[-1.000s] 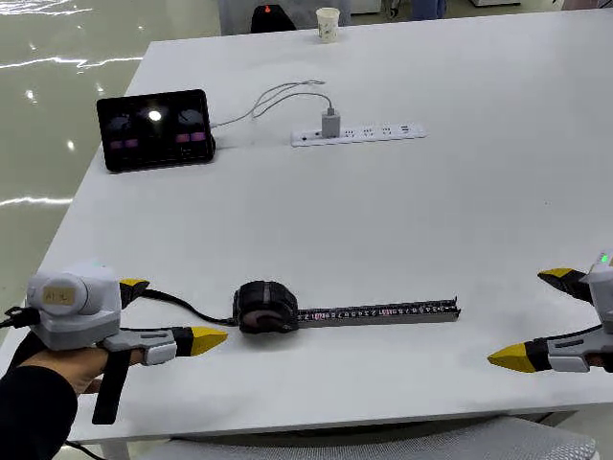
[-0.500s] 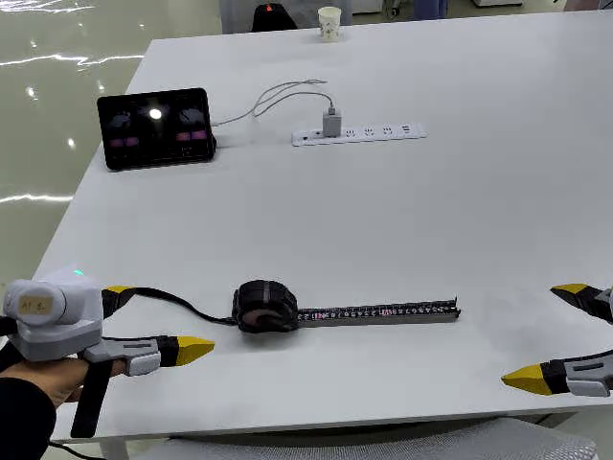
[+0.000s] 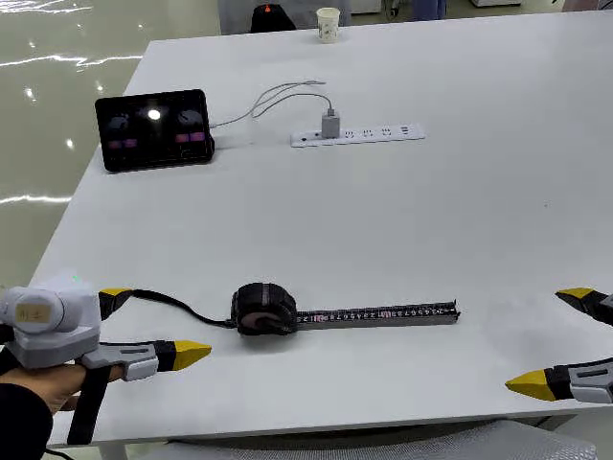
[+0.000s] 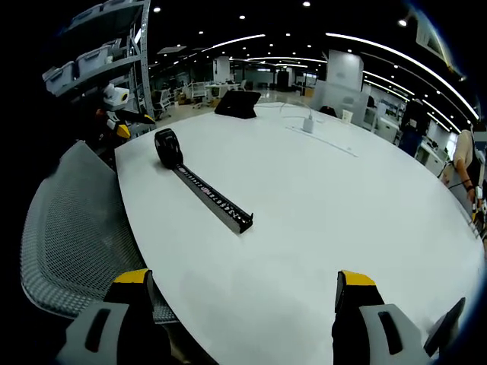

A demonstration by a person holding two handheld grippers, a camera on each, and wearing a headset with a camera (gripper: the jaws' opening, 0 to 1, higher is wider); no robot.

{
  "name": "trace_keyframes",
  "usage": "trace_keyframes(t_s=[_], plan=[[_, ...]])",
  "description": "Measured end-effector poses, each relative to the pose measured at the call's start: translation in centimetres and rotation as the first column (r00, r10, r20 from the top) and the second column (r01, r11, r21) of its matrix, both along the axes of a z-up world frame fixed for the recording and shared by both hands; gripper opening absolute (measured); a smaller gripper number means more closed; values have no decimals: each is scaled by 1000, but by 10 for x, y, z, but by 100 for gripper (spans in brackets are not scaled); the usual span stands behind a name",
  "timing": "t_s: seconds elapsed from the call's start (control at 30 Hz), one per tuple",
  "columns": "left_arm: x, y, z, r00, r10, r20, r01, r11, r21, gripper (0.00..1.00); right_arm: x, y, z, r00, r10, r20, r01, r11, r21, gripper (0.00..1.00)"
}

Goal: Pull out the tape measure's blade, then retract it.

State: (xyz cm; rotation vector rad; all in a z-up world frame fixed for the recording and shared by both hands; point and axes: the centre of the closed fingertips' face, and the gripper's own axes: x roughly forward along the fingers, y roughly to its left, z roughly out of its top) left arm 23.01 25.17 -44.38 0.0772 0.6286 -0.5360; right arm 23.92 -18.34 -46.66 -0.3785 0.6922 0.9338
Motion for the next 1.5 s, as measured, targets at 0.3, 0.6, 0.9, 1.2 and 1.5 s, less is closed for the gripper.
trace_keyframes(t_s=[0.3, 0.6, 0.9, 1.2, 1.5], plan=[[3, -26, 1, 1000, 20, 6, -20, 1000, -2, 99, 2, 1, -12, 998, 54, -27, -56, 996, -73, 99], [6, -61, -2, 1000, 7, 11, -7, 1000, 18, 99, 11, 10, -13, 993, 106, -45, -110, 988, -111, 99], [17, -78, 3, 998, 65, 22, -65, 997, -33, 99, 17, 20, -13, 985, 160, -56, -167, 976, -143, 99], [23, -97, 5, 994, 105, 17, -103, 991, -81, 99, 23, 31, -12, 973, 231, -27, -232, 957, -174, 99], [39, -106, 2, 981, 175, 79, -173, 985, -27, 99, 34, 46, -11, 957, 284, -61, -290, 945, -153, 99]])
